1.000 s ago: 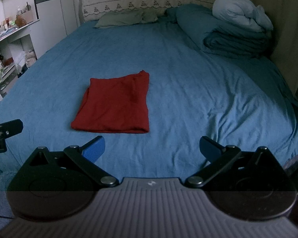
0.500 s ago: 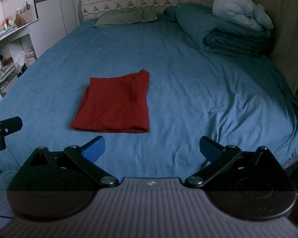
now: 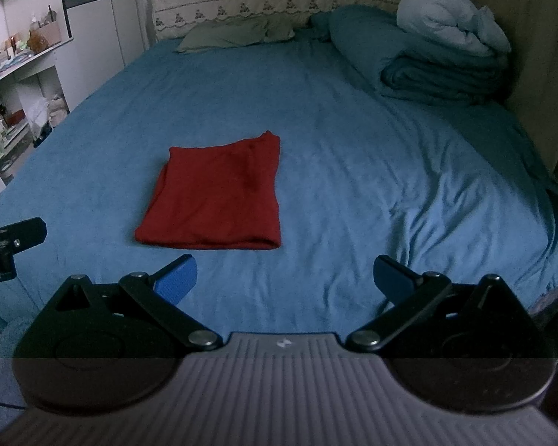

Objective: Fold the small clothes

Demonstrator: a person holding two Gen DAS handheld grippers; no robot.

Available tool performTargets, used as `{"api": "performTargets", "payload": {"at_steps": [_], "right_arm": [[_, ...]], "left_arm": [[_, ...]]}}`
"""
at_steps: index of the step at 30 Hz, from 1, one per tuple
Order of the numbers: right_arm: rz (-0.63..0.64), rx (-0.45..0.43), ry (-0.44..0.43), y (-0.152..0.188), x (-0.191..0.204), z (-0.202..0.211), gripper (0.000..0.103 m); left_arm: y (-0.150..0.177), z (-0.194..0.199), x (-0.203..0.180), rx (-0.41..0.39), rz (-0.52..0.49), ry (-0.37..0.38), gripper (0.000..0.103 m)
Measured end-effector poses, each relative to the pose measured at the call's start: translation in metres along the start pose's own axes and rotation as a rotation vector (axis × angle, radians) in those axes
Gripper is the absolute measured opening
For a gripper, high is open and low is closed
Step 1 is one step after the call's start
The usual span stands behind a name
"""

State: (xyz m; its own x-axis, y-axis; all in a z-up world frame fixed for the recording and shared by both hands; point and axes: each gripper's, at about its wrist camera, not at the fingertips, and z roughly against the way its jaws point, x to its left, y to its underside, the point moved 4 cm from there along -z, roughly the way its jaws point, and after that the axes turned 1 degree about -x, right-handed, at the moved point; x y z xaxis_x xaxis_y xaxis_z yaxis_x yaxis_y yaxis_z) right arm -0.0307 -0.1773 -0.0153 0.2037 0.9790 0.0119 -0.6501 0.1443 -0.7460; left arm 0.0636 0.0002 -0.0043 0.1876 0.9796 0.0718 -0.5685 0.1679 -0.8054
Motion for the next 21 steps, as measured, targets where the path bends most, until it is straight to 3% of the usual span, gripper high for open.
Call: {"api": "performTargets", "payload": {"at_steps": [21], "right_arm": [[-0.001,-0.004,-0.004,-0.001,0.007,0.003,0.103]], "left_arm": [[0.002,0.003,0.011,-0.026,0.026,-0.005,0.103]]}}
